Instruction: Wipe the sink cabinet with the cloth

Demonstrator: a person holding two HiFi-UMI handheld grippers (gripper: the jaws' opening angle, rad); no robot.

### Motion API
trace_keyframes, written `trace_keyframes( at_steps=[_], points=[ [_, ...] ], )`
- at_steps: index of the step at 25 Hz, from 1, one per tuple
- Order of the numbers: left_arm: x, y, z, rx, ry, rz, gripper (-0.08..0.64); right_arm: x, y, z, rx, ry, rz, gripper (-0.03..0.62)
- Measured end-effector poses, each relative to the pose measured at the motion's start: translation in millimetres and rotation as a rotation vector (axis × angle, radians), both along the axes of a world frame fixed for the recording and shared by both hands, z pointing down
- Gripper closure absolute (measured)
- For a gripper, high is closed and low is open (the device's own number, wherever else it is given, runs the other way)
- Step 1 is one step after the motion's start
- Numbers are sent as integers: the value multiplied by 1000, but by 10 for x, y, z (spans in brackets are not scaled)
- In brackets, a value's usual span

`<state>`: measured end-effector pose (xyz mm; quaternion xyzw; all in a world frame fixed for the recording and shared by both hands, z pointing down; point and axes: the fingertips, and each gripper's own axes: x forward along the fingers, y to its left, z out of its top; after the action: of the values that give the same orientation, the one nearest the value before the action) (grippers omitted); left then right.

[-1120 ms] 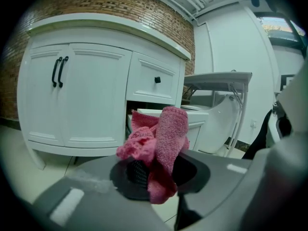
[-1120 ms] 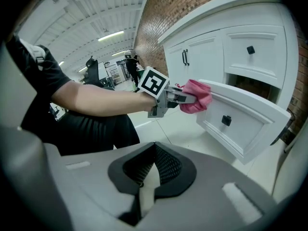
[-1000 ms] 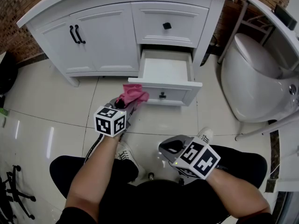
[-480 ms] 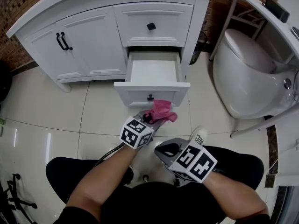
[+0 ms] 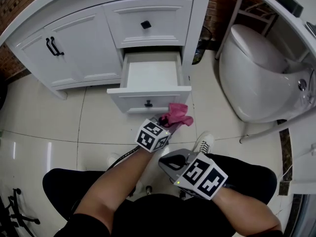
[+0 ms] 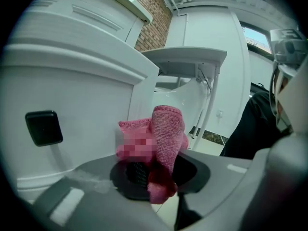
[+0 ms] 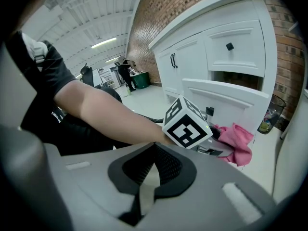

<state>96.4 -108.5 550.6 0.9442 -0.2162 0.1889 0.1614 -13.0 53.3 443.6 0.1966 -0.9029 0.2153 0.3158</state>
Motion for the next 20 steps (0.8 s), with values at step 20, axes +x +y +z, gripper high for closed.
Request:
trace_keyframes(
  at_steps=[20],
  points=[
    [-1326,-263,59,-36,3,-273,466,-367,25,-30,15,24,-69,586]
  ],
)
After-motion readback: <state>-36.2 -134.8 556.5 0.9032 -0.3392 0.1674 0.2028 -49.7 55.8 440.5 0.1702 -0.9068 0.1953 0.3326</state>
